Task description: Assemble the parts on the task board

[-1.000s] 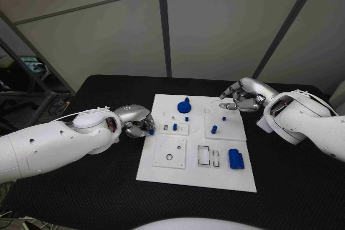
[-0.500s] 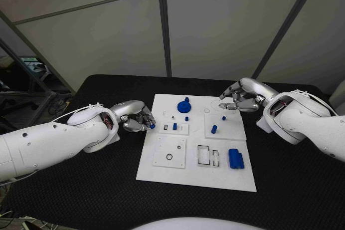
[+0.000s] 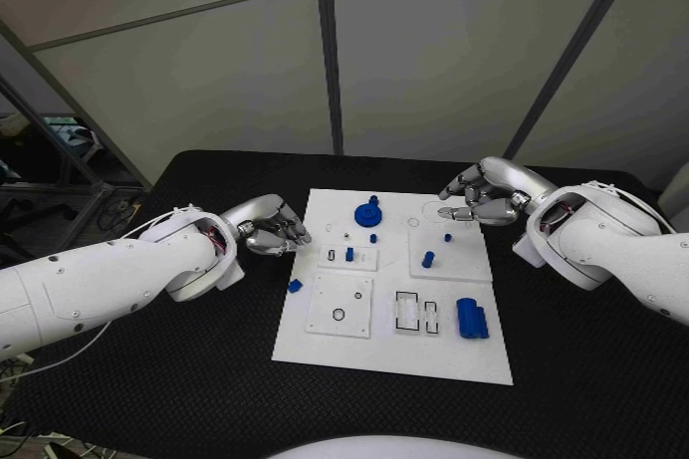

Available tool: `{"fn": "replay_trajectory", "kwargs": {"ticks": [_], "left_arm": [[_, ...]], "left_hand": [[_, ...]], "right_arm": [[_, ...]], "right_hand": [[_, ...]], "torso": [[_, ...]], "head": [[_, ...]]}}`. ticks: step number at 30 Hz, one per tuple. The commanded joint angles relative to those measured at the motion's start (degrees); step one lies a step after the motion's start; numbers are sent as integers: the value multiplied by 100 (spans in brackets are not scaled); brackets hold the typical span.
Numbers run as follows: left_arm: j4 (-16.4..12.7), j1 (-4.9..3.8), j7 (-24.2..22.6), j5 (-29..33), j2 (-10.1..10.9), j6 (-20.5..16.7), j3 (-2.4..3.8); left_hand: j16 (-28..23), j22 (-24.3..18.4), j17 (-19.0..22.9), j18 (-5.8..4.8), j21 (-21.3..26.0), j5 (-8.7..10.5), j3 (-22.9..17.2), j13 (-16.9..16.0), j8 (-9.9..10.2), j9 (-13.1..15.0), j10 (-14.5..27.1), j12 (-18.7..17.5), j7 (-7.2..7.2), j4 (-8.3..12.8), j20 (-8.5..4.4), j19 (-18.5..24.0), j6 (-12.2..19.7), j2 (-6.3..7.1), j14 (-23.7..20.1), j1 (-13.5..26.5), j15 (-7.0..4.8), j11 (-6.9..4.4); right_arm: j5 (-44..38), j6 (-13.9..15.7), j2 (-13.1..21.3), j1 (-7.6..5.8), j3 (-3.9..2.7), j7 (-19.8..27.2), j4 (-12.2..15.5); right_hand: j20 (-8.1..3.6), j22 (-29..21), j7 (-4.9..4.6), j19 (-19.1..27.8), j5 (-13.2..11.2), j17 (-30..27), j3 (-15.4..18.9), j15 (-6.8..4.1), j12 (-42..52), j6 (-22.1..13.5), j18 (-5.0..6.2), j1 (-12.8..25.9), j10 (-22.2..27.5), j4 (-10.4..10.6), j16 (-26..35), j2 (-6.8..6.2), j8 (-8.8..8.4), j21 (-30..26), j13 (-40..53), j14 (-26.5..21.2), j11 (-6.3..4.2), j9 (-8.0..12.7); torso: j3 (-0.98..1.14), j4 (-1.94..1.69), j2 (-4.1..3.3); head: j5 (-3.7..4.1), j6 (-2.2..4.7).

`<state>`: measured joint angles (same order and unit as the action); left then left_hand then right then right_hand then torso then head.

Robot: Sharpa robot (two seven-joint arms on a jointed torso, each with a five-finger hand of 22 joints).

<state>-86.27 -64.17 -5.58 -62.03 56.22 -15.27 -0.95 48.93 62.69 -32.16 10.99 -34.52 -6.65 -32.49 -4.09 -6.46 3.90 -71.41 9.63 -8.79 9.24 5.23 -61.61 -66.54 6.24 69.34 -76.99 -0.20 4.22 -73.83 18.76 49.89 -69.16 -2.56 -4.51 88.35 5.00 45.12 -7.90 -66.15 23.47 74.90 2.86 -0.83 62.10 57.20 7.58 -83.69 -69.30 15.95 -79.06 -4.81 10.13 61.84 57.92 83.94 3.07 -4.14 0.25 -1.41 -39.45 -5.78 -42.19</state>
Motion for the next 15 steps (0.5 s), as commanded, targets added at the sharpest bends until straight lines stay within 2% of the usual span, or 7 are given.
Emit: {"fn": "replay_trajectory", "kwargs": {"ticks": [1,4,7,12,15], "left_arm": [[49,-4,-152,312,-43,-25,4],[91,-4,-174,327,-68,-28,4],[97,-3,-228,224,-62,8,4],[26,-2,-339,-317,-18,104,3],[-58,0,-412,-671,39,106,2]], "left_hand": [[-40,7,-10,-51,5,-16,2,-1,28,-5,31,-29,11,-4,15,33,19,56,-19,-19,9,25],[-44,9,-12,-51,8,-16,-6,-1,34,-6,33,-38,9,-2,16,38,21,64,-28,-28,11,28],[-57,18,-20,-57,19,-7,4,0,61,-8,51,-72,-1,-1,26,58,42,137,-67,-25,26,41],[-4,-55,-77,-71,168,15,304,2,108,-2,146,-122,61,-134,101,146,68,429,-182,229,79,39],[8,-155,-92,-66,316,23,519,-6,128,3,215,-107,100,-203,137,198,86,543,-306,312,97,40]], "right_arm": [[-20,31,1,-8,-2,31,9],[-20,31,6,-8,-2,30,12],[-20,30,10,-8,-2,29,13],[-20,29,17,-8,-2,26,15],[-20,29,23,-8,-2,23,19]], "right_hand": [[-7,-5,18,-37,32,70,-20,-53,-23,1,90,-18,-2,29,34,9,38,-24,-8,272,-27,3],[-7,-5,18,-37,32,70,-20,-53,-23,1,90,-18,-2,29,34,9,38,-24,-8,272,-27,3],[-7,-5,18,-37,32,70,-20,-53,-23,1,90,-18,-2,29,34,9,38,-24,-8,272,-27,3],[-7,-5,18,-37,32,70,-20,-53,-23,1,90,-18,-2,29,34,9,38,-24,-8,272,-27,3],[-7,-5,18,-37,32,70,-20,-53,-23,1,90,-18,-2,29,34,9,38,-24,-8,272,-27,3]], "torso": [[-2,2,-4],[-4,-6,-3],[-3,-10,0],[-8,-15,3],[-4,-11,2]], "head": [[13,1],[21,-2],[26,-10],[8,-21],[-6,-23]]}}
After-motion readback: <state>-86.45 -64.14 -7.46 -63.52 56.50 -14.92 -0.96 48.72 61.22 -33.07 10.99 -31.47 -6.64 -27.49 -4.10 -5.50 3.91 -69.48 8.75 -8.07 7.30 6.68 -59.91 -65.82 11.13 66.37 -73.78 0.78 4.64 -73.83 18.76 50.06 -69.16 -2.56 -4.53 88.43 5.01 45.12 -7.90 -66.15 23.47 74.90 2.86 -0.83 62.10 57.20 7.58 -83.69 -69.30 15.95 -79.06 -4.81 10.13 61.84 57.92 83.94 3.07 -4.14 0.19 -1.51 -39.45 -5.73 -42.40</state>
